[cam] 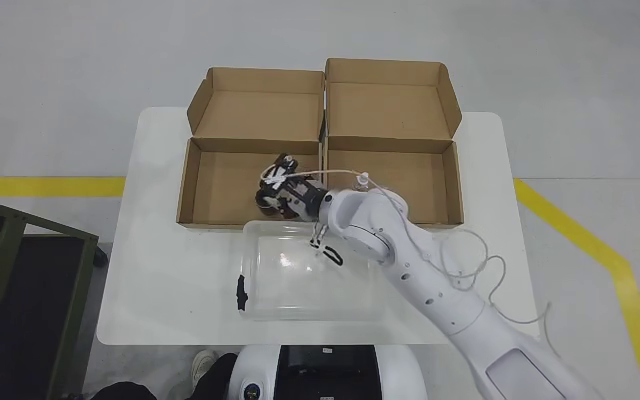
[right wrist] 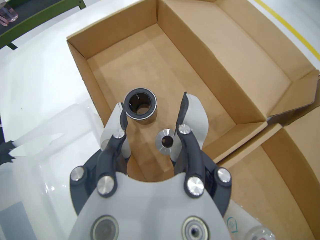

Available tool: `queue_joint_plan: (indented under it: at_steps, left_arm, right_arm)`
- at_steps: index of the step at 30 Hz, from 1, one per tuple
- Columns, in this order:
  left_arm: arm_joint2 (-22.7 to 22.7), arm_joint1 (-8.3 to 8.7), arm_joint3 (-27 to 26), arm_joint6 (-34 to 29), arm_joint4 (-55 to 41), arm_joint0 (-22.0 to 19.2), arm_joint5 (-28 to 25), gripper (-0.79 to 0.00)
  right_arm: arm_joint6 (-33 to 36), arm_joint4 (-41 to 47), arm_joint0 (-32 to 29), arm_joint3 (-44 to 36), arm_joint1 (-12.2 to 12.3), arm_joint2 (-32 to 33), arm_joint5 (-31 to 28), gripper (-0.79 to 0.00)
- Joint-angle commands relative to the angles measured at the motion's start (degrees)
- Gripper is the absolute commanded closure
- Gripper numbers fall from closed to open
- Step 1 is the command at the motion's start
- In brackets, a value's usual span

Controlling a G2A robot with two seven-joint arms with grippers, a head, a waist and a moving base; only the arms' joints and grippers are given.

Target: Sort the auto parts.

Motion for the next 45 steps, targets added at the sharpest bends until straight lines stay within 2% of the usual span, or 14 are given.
queue_joint_plan:
  at_steps: [1,8,9,12,14,18,24,33,45]
  left_arm:
    - [0.0,0.0,0.0,0.0,0.0,0.0,0.0,-0.785]
    - [0.0,0.0,0.0,0.0,0.0,0.0,0.0,-0.785]
    - [0.0,0.0,0.0,0.0,0.0,0.0,0.0,-0.785]
    - [0.0,0.0,0.0,0.0,0.0,0.0,0.0,-0.785]
    - [0.0,0.0,0.0,0.0,0.0,0.0,0.0,-0.785]
    - [0.0,0.0,0.0,0.0,0.0,0.0,0.0,-0.785]
    - [0.0,0.0,0.0,0.0,0.0,0.0,0.0,-0.785]
    - [0.0,0.0,0.0,0.0,0.0,0.0,0.0,-0.785]
    - [0.0,0.0,0.0,0.0,0.0,0.0,0.0,-0.785]
  right_arm:
    - [-0.21,-0.29,-1.1,-2.5,0.27,0.56,-0.98,-0.391]
    - [-4.01,-2.94,-6.37,-12.07,1.73,3.05,-7.2,-0.526]
    - [-4.76,-3.28,-7.31,-13.33,2.01,3.65,-8.34,-0.573]
    - [-6.71,-5.01,-10.39,-16.34,2.94,6.23,-10.27,-0.671]
    - [-8.21,-5.77,-12.73,-17.67,3.58,8.44,-11.0,-0.69]
    - [-12.09,-7.25,-17.55,-20.84,4.88,13.17,-13.29,-0.779]
    - [-17.03,-10.21,-24.56,-25.78,6.81,21.14,-17.29,-0.785]
    - [-24.72,-11.36,-32.04,-26.58,8.94,32.99,-21.53,-0.785]
    - [-38.6,-11.57,-43.79,-26.15,10.8,46.0,-23.07,-0.785]
